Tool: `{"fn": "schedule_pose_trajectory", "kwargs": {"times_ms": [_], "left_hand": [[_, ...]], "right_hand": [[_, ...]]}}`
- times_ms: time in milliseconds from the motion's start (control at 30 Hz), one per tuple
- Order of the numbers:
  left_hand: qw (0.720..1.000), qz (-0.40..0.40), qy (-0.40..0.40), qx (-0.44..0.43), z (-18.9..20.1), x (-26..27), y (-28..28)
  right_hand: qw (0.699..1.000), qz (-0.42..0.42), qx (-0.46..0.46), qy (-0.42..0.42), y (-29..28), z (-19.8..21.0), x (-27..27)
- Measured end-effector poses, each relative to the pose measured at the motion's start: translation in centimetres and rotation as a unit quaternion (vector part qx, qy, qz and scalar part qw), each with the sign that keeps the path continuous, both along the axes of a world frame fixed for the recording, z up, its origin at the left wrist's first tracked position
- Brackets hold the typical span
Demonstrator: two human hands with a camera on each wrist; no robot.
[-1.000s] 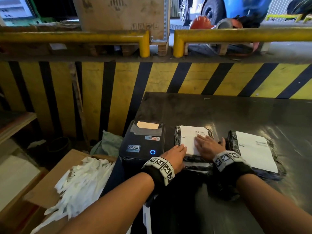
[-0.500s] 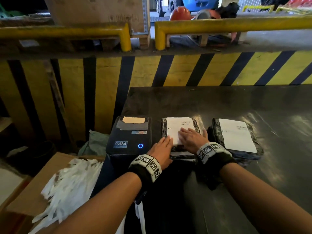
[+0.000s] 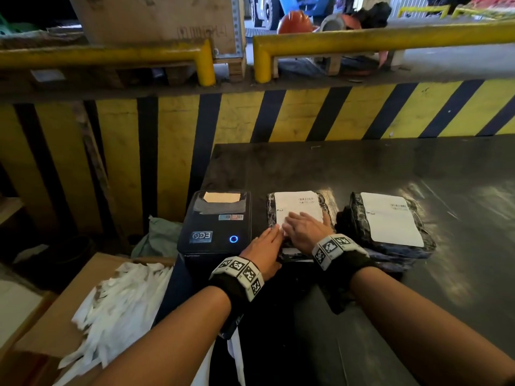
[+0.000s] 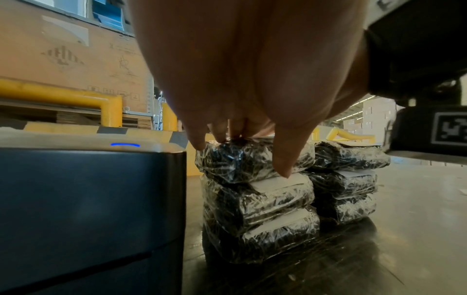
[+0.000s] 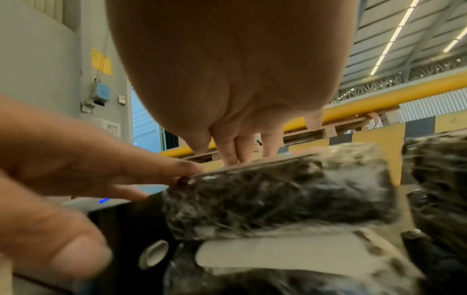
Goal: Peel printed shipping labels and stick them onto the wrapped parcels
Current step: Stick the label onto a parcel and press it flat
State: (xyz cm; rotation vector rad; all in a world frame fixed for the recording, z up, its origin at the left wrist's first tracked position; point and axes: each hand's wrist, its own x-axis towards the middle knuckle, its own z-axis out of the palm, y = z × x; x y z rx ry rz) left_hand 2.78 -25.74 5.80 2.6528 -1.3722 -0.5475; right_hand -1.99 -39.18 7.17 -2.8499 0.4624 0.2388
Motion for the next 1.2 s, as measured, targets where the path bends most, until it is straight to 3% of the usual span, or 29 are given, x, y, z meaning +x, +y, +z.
{"fn": "schedule_pose_trajectory", "kwargs": {"times_ms": [267,467,633,867,1067,1200], "left_hand": [[0.999,-0.013,0.033,0.006,1.2,0.4,0.1],[1.000,-0.001,0.019,-0.005,0.8,0.2,0.1],[1.000,-0.006,0.022,0.009,0.8,0.6,0.1],[0.999,-0.022,0.024,0.027,1.2,0.8,0.1],[1.000,-0.010,0.015,0.014,1.2,0.4,-0.1],[0.999,-0.021,0.017,0.032,1.2,0.8,0.0]], "right_hand": [[0.997,-0.063,-0.028,0.035,-4.7,1.2,-2.0],[1.000,0.016,0.001,0.013,-0.3,0.2,-1.3],[0.998,-0.021,-0.023,-0.045,-0.2,-2.5,-4.8],[0.996,-0.053,-0.032,-0.069,-1.7,-1.7,-5.6],[0.996,0.004,-0.051,-0.079,2.9,-3.8,-4.9],[0.994,-0.035,-0.053,-0.094,1.5,-5.3,-6.7]]}}
